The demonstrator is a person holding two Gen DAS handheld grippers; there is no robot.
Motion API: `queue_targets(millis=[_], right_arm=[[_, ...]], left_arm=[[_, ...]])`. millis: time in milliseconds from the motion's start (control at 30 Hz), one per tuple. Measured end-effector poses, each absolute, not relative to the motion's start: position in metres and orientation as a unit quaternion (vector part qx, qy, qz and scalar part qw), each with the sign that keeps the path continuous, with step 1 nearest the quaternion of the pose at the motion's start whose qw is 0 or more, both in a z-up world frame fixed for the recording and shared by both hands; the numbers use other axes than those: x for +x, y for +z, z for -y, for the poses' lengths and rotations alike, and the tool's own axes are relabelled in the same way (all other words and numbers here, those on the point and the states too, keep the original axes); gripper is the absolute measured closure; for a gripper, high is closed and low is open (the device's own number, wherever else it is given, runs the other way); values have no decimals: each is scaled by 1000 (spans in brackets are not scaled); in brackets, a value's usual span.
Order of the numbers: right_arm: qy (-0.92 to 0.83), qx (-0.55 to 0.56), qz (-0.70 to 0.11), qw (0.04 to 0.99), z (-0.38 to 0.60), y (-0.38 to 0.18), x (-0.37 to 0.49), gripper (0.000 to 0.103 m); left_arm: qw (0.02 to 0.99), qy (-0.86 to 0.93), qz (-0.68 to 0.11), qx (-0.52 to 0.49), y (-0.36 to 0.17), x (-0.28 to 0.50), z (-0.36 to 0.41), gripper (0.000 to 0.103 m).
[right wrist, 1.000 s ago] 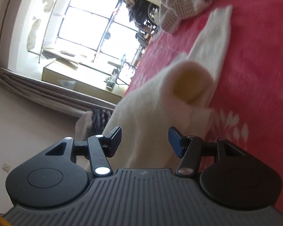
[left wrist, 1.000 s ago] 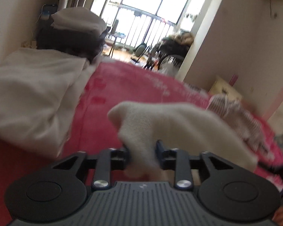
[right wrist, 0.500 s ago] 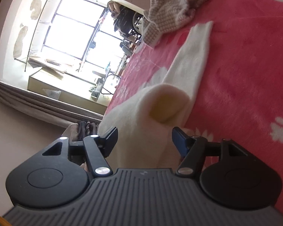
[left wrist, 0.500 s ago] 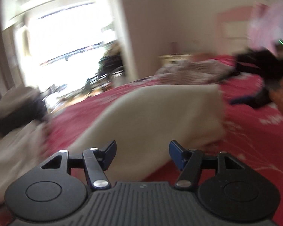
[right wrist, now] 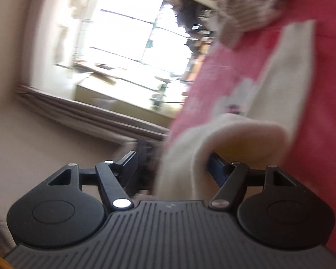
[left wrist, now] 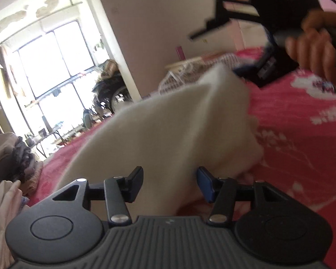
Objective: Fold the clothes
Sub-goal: 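Lift the sweater with the left tool while the right tool grasps another edge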
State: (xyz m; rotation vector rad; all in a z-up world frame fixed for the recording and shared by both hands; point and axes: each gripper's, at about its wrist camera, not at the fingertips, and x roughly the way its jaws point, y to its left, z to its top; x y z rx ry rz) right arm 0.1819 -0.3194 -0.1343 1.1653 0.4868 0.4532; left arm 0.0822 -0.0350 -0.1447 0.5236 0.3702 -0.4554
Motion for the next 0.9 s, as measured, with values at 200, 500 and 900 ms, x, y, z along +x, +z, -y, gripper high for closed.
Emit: queue_targets(millis=[200, 500, 900], right_arm=[[194, 545, -261, 773, 317, -152, 200, 34], [220, 629, -220, 712, 323, -178, 211, 51], [182, 591, -238, 749, 325, -201, 217, 88]], left_arm=[[931, -195, -184, 249, -156, 83, 26, 63], [934, -178, -192, 245, -166, 93, 24, 59], [967, -113, -143, 176, -161, 81, 8, 86]])
